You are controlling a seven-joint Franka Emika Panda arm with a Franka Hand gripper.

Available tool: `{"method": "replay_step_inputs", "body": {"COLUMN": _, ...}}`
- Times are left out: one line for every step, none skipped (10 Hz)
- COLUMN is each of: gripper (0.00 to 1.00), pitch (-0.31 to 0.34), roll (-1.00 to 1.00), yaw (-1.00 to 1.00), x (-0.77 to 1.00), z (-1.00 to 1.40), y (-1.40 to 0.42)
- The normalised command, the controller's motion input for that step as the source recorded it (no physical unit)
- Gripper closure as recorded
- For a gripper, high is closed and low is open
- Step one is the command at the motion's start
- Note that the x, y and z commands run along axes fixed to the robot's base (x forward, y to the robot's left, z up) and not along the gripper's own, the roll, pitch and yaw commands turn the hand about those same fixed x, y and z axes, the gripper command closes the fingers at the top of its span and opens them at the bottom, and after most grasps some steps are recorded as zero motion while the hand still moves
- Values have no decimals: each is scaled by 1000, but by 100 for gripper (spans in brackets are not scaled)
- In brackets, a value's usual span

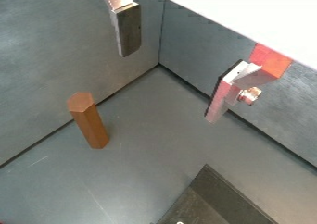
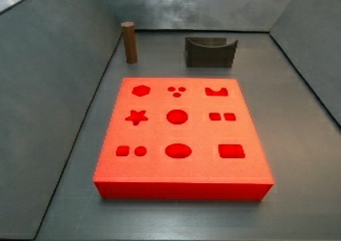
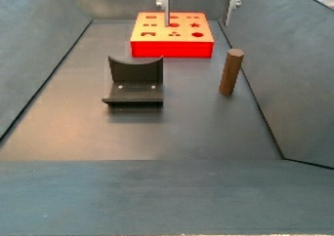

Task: Pick up the hexagon object. Move up. Move to above the board. Insert the hexagon object.
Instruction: Pick up the hexagon object.

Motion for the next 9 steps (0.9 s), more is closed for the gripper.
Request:
{"method": "replay_step_inputs", "body": {"gripper": 0, "pitch": 14, "roll": 0, "yaw": -189, "x": -786, "z": -277, "y": -251}}
{"method": "replay_step_inputs", "body": {"gripper": 0, "pitch": 0, "roll": -37, "yaw": -17, "x": -617, "z": -237, "y": -60}}
{"method": "replay_step_inputs", "body": {"gripper": 0, "pitch": 0, "roll": -4, "yaw": 0, "x": -703, "z": -217, "y": -229}}
{"method": "replay_step_inputs", "body": {"gripper": 0, "pitch": 11, "roll": 19, "yaw": -29, "x": -943, "z": -163, "y": -463}}
{"method": "replay_step_inputs", "body": {"gripper": 0, "pitch": -44, "roll": -26, "yaw": 126, "x": -480, "z": -120, "y": -229}}
{"method": "replay_step_inputs", "body": {"gripper": 0, "pitch": -167, "roll": 0, "yaw": 291, "x": -240, "z": -106, "y": -254}}
{"method": "replay_step_inputs", "body": {"gripper": 0, "pitch": -266, "roll": 51, "yaw": 171, "x": -689, "z": -294, "y": -491}}
{"method": "replay_step_inputs", "body": {"gripper": 0, "pitch": -416, "roll": 0, "yaw": 146, "x": -474, "z": -326, "y": -323}}
{"method": "replay_step_inputs", "body": {"gripper": 0, "pitch": -351, "roll": -44, "yaw": 240, "x": 0, "z": -400, "y": -111}}
